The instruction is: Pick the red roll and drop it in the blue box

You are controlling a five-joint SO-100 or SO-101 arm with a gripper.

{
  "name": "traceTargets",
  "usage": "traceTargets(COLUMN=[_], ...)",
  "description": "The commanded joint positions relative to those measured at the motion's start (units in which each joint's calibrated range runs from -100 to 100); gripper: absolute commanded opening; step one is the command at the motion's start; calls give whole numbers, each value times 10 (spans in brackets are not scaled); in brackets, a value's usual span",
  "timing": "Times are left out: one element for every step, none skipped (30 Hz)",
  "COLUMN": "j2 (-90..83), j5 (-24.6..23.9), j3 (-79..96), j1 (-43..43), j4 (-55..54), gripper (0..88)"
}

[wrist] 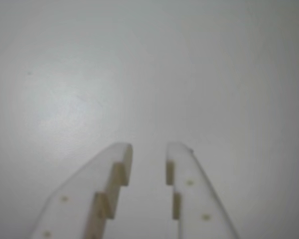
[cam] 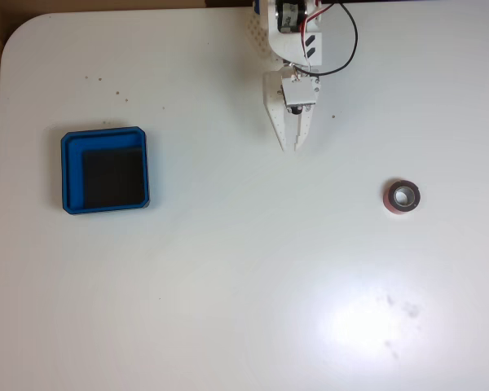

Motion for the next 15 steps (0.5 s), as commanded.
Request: traceTargets(j2=[-3, -3, -3, -3, -3, -3, -3, -3, -3, -3, -3, -3, -3, -3, -3], j5=[0, 0, 0, 0, 0, 0, 0, 0, 0, 1, 1, 1, 1, 1, 1], j3=[9, 9, 9, 9, 9, 9, 9, 9, 9, 9, 9, 9, 9, 9, 9], j1=[4, 4, 4, 4, 4, 4, 6, 8, 8, 4, 4, 4, 3, 2, -2], j4=[-6, -6, -6, -6, -6, -6, -6, -6, -6, -6, -6, -6, -6, -6, -6], gripper=[6, 6, 6, 6, 6, 6, 6, 6, 6, 6, 6, 6, 6, 6, 6])
